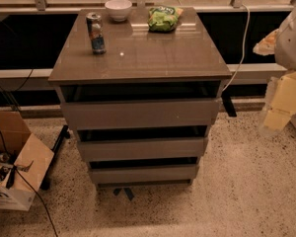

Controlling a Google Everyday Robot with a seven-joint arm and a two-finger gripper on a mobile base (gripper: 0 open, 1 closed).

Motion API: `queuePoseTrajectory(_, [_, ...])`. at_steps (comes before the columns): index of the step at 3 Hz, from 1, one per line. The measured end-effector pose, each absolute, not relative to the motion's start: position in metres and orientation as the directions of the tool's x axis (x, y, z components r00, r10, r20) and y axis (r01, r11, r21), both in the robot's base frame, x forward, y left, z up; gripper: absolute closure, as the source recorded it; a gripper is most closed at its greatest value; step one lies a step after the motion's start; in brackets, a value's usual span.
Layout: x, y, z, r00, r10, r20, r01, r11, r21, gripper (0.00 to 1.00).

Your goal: Open bottom drawer

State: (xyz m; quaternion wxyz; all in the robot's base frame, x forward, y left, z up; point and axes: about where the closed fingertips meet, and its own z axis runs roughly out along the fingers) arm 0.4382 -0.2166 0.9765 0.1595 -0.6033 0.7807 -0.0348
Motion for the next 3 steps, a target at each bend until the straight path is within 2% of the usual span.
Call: queuePoseTrajectory(3, [0.459,-0.213,0.957,-0.237,-0.938,-0.254,-0.884,0.316,-0.344,0.0])
